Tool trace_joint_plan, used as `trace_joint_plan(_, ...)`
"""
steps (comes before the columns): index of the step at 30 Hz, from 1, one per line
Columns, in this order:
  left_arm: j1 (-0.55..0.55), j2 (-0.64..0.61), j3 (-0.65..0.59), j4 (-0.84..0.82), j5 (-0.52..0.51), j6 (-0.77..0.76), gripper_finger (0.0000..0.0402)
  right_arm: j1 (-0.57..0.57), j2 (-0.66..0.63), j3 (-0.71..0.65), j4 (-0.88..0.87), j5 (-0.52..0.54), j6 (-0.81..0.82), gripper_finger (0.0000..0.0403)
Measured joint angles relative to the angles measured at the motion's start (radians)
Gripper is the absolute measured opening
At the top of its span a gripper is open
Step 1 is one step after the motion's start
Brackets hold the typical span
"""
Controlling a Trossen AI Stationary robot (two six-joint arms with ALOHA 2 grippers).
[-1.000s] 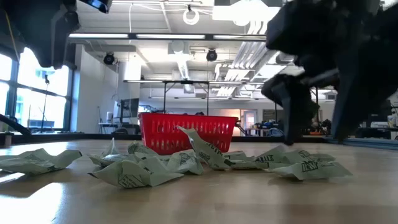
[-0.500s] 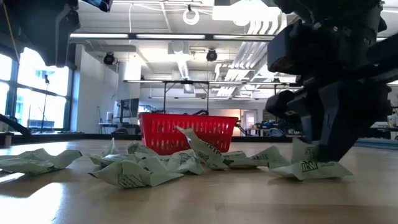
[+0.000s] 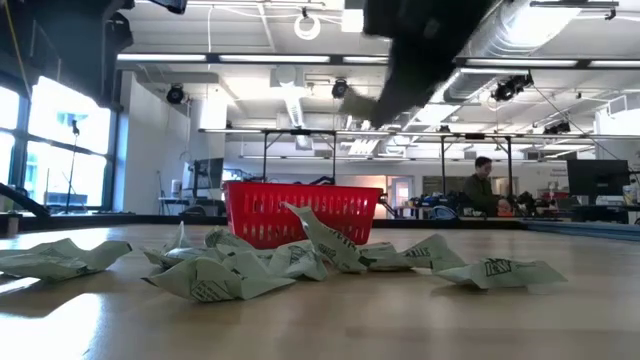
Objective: Pick and place Stevia / Truvia into bins
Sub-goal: Put the stevia packet into the orange basket
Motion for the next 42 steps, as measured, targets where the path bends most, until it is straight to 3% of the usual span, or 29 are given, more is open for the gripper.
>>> trace_joint_plan(5,-0.003,0.000,0.000,0.066,0.008,-0.052,0.0260,-0.145,0.109,0.035,0.099,-0.306,0.038,0.0012)
trace_joint_plan(8,-0.015,0.000,0.000,0.090,0.015,-0.103,0.0259,-0.166,0.181,0.090,0.109,-0.373,0.071,0.0050)
trace_joint_plan(13,-0.042,0.011,0.000,0.104,0.025,-0.188,0.0259,-0.180,0.223,0.196,0.050,-0.295,0.018,0.0147)
trace_joint_plan(15,-0.043,0.027,0.000,0.105,0.074,-0.224,0.0260,-0.183,0.211,0.225,-0.018,-0.249,-0.052,0.0189)
trace_joint_plan(19,-0.038,0.089,0.000,0.138,0.126,-0.346,0.0260,-0.174,0.159,0.238,-0.169,-0.098,-0.182,0.0262)
trace_joint_plan(22,-0.020,0.155,-0.001,0.180,0.183,-0.471,0.0260,-0.180,0.135,0.225,-0.284,-0.049,-0.197,0.0298)
trace_joint_plan(30,0.016,0.293,0.000,0.280,0.309,-0.610,0.0259,-0.188,0.073,0.073,-0.302,-0.025,-0.143,0.0311)
trace_joint_plan(36,0.014,0.341,0.001,0.282,0.298,-0.609,0.0255,-0.186,0.052,0.004,-0.269,-0.029,-0.118,0.0311)
trace_joint_plan(42,0.028,0.376,0.003,0.286,0.249,-0.547,0.0183,-0.185,0.049,-0.002,-0.249,-0.028,-0.114,0.0311)
